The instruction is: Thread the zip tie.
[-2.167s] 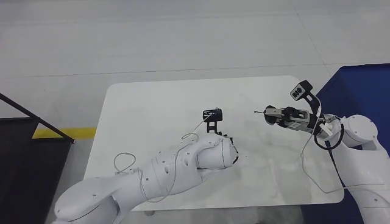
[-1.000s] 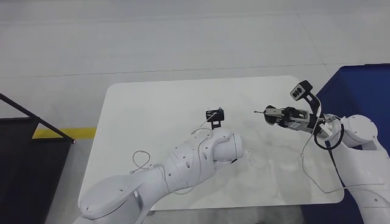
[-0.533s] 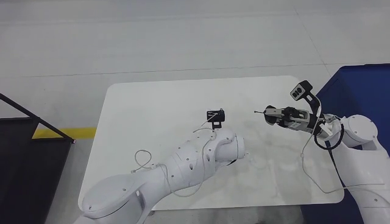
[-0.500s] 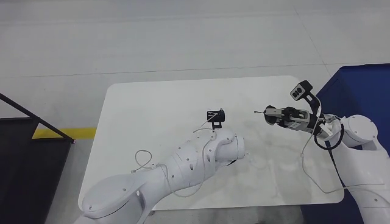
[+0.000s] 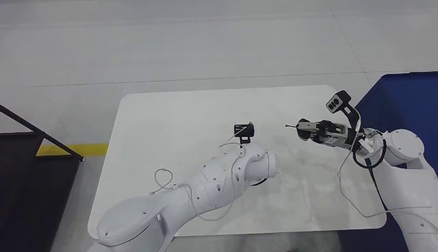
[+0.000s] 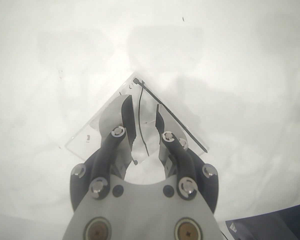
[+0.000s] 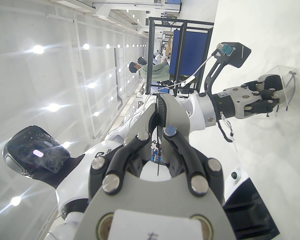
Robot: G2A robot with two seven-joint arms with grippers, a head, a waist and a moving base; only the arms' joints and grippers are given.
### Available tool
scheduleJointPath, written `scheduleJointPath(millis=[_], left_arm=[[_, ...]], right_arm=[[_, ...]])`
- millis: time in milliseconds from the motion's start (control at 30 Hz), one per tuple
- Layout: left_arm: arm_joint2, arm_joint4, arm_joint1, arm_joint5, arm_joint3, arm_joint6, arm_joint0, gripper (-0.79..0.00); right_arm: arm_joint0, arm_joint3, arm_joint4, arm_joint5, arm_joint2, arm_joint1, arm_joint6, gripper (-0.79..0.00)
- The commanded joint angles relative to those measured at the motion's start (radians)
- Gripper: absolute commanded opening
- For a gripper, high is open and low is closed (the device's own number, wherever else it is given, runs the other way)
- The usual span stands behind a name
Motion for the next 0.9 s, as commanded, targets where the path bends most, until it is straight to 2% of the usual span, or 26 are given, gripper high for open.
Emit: scheduleJointPath(millis=[0, 100, 133, 167, 333, 467, 667, 867], left_arm=[[-0.004, 0.003, -0.005, -0.005, 0.014, -0.005, 0.000, -0.628], [-0.006, 0.011, -0.012, -0.011, 0.033, -0.015, 0.001, -0.686], [-0.007, 0.015, -0.015, -0.011, 0.038, -0.018, 0.001, -0.754], [-0.008, 0.018, -0.018, -0.012, 0.041, -0.020, 0.000, -0.785], [-0.013, 0.037, -0.029, 0.006, 0.044, -0.023, 0.006, -0.785], [-0.014, 0.062, -0.029, 0.035, 0.003, -0.022, 0.017, -0.785], [-0.040, 0.133, -0.003, 0.041, -0.081, -0.019, 0.050, -0.785], [-0.153, 0.254, 0.044, 0.041, -0.195, 0.028, 0.143, -0.785]], right_arm=[[0.000, 0.000, 0.000, 0.000, 0.000, 0.000, 0.000, -0.785], [0.000, 0.000, 0.000, 0.000, 0.000, 0.000, 0.000, -0.785], [0.000, 0.000, 0.000, 0.000, 0.000, 0.000, 0.000, -0.785], [0.000, 0.000, 0.000, 0.000, 0.000, 0.000, 0.000, -0.785], [0.000, 0.000, 0.000, 0.000, 0.000, 0.000, 0.000, -0.785], [0.000, 0.000, 0.000, 0.000, 0.000, 0.000, 0.000, -0.785], [0.000, 0.000, 0.000, 0.000, 0.000, 0.000, 0.000, -0.785], [0.000, 0.000, 0.000, 0.000, 0.000, 0.000, 0.000, -0.785]])
